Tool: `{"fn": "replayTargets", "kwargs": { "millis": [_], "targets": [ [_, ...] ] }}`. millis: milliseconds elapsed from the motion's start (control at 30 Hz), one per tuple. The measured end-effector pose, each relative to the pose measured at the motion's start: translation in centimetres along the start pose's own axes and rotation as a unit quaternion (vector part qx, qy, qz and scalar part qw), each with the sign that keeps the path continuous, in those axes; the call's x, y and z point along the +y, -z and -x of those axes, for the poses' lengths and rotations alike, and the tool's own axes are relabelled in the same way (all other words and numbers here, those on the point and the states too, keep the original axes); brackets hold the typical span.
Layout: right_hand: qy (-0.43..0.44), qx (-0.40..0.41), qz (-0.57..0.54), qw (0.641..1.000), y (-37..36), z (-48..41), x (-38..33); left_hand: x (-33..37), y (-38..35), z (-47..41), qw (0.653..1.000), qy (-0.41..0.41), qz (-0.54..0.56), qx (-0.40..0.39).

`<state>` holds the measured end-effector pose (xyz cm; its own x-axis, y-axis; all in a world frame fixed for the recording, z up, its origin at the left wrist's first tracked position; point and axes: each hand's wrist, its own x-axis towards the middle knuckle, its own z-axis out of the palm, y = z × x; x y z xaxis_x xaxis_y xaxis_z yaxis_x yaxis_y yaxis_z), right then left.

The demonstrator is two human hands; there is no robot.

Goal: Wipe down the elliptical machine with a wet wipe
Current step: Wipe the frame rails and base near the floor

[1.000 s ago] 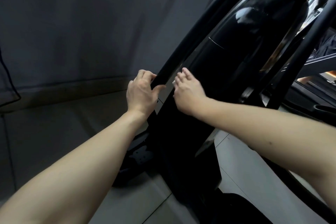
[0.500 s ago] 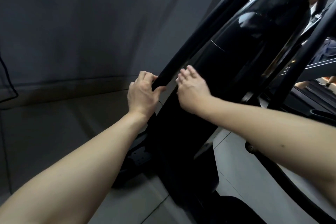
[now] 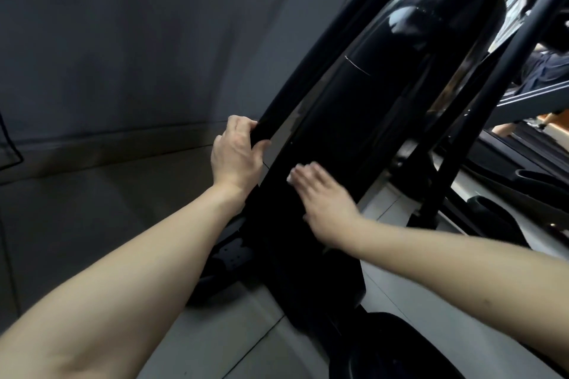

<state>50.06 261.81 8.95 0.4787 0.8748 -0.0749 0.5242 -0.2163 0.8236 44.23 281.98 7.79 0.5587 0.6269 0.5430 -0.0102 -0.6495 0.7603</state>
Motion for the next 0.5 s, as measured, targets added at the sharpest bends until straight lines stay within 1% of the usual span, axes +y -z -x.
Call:
{"fn": "replayTargets", "kwargs": {
  "millis": [67,133,167,233,300,333,400,433,467,500],
  "targets": [
    [-0.06,0.061,-0.016,0.996,1.4,0.3,3.3,0.3,-0.1,0.1,1.0,0.008,0.0,-0.002],
    [-0.095,0.085,0.001,0.992,1.8,1.2,5.6,0.3,0.0,0.1,1.0,0.013,0.002,-0.006],
    [-0.098,0.091,0.014,0.991,1.5,1.8,5.7,0.3,0.0,0.1,1.0,0.013,0.0,-0.005],
    [-0.073,0.106,0.009,0.992,-0.1,2.9,4.1,0.3,0.1,0.1,1.0,0.01,-0.001,-0.006],
    [-0.015,0.105,0.017,0.994,-3.0,4.5,0.5,0.4,0.2,0.1,1.0,0.012,0.001,-0.009],
    [0.025,0.092,0.016,0.995,-4.4,5.5,-1.5,0.5,0.2,0.2,1.0,0.016,0.003,-0.01],
    [0.103,0.016,0.001,0.995,-6.4,7.5,-5.1,0.5,0.3,0.2,1.0,0.018,0.006,-0.011],
    [0.12,-0.029,-0.001,0.992,-6.8,8.5,-6.1,0.5,0.3,0.2,1.0,0.017,0.006,-0.011],
    [0.122,-0.057,-0.002,0.991,-7.0,9.1,-6.1,0.5,0.3,0.2,1.0,0.016,0.004,-0.011],
    [0.114,-0.047,0.001,0.992,-6.7,9.2,-5.5,0.4,0.3,0.2,1.0,0.015,0.002,-0.011]
  ]
}}
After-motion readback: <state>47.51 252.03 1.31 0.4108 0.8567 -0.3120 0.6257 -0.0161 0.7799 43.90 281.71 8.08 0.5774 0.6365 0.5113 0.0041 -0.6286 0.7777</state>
